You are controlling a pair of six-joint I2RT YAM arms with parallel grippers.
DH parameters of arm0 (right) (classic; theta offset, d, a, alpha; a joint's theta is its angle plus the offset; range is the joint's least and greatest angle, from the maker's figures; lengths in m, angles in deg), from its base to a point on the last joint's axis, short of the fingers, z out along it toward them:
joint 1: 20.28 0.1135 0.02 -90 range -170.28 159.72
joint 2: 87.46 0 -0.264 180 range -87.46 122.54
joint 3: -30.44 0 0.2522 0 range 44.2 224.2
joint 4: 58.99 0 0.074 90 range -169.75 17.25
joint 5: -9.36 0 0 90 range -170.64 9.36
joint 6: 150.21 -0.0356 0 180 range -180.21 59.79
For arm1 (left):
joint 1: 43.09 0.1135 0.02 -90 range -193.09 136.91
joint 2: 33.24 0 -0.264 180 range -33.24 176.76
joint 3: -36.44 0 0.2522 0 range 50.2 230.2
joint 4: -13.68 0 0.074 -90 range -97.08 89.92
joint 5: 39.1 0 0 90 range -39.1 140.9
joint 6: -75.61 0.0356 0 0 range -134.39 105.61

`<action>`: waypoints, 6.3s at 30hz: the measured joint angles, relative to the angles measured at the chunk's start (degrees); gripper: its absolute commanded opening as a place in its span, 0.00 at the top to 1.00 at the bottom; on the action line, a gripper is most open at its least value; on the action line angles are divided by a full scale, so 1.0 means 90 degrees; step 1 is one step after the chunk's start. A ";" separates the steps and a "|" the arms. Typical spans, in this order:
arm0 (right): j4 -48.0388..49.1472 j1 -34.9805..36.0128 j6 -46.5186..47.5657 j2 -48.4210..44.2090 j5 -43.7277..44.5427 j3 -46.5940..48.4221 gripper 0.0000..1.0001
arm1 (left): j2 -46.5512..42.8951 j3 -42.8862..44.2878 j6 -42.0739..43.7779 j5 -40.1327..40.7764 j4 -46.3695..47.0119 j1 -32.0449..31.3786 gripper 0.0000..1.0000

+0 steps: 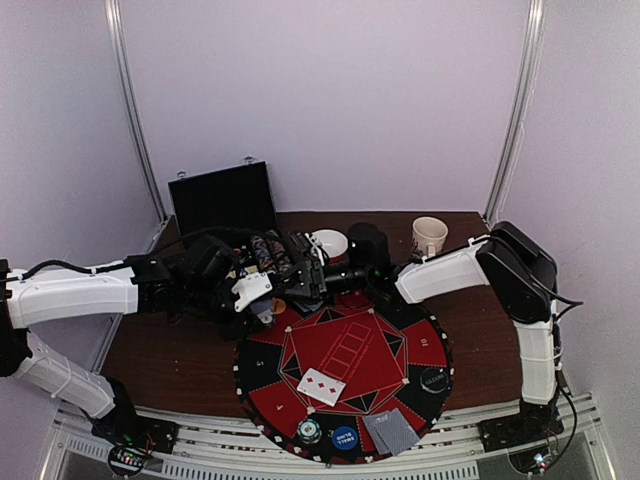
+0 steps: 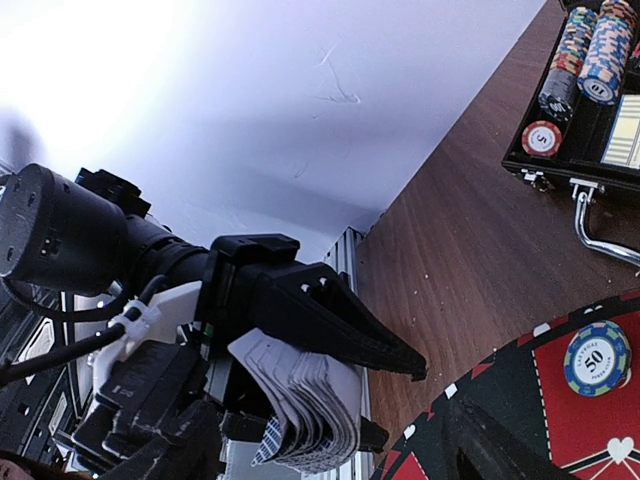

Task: Distribute texas hold em gaming equipment
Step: Pick up the poker card from the face-down deck piles, then flop the poker card in the community card area.

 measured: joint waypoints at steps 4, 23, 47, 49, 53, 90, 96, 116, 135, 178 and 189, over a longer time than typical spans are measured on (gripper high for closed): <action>0.0291 -0.0007 -0.0182 0.0002 0.0012 -0.0022 0.21 | 0.0002 0.0000 0.0002 -0.0053 0.0051 0.0000 0.56; -0.0889 0.0253 0.0692 0.0138 0.0163 0.0597 0.18 | 0.0022 0.0000 0.0051 -0.0253 -0.0007 -0.0012 0.56; -0.0330 0.0231 0.1149 -0.0262 0.0165 -0.0340 0.17 | 0.0022 0.0000 0.0087 -0.0389 -0.0005 0.0000 0.56; -0.0376 0.0238 0.1171 -0.0262 0.0226 -0.0306 0.17 | 0.0022 0.0000 0.0075 -0.0391 0.0015 0.0000 0.56; -0.0576 0.0260 0.1277 -0.0194 0.0284 -0.0121 0.16 | 0.0019 0.0000 0.0058 -0.0391 0.0083 0.0012 0.56; -0.1554 0.0432 0.1511 -0.0277 0.1064 0.0228 0.51 | 0.0022 0.0000 0.0032 -0.0391 0.0036 0.0046 0.57; -0.2062 0.0425 0.1921 -0.0459 0.1127 0.0228 0.64 | 0.0022 0.0000 0.0034 -0.0389 0.0036 0.0046 0.57; -0.2297 0.0299 0.1957 -0.0539 0.0850 0.0277 0.45 | 0.0029 0.0000 0.0044 -0.0391 0.0032 0.0044 0.57; -0.1824 0.0408 0.1698 0.0046 0.0750 0.0529 0.44 | 0.0041 0.0000 0.0046 -0.0379 -0.0066 0.0044 0.57; -0.5945 -0.0022 0.5464 -0.2781 0.2504 0.0306 1.00 | 0.0049 0.0000 0.0046 -0.0318 -0.0051 0.0044 0.58; -0.5816 0.0272 0.9163 -0.3764 0.4894 -0.1780 1.00 | 0.0049 0.0000 0.0044 -0.0308 -0.0053 0.0044 0.58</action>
